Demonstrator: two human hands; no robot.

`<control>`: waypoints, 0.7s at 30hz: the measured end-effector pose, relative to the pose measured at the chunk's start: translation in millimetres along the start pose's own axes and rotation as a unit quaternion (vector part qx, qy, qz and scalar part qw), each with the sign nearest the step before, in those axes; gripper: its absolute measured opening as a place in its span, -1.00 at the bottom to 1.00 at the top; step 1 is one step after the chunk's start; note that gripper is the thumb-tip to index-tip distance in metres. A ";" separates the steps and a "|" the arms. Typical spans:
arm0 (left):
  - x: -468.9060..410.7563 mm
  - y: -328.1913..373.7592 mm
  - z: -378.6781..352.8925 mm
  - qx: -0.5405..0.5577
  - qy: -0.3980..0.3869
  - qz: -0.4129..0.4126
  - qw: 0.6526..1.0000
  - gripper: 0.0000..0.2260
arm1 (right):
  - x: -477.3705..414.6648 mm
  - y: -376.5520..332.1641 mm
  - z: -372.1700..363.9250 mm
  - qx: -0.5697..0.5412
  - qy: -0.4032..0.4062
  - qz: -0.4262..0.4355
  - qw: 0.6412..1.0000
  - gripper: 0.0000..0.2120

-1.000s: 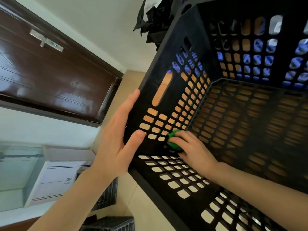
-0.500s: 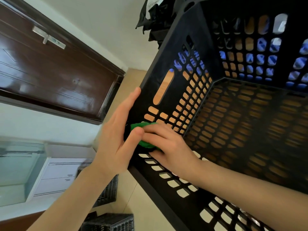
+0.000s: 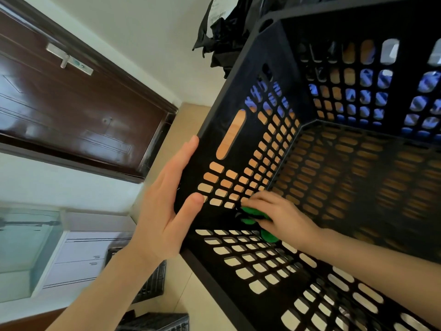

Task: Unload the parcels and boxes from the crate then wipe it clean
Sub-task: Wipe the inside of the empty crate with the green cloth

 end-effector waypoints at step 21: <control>2.8 -2.7 1.4 -0.014 0.000 0.012 1.000 -0.43 | -36.8 -37.6 99.5 -0.093 0.379 -0.029 0.920 -0.54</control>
Point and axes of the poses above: each hand's wrist, its own x-axis away from the middle knuckle, its own z-axis out of the back of the hand, y = z × x, the point moved 9 cm from there along -x, towards the middle knuckle, and after that the axes turned 5 degrees about -x, right-handed, at the moved point
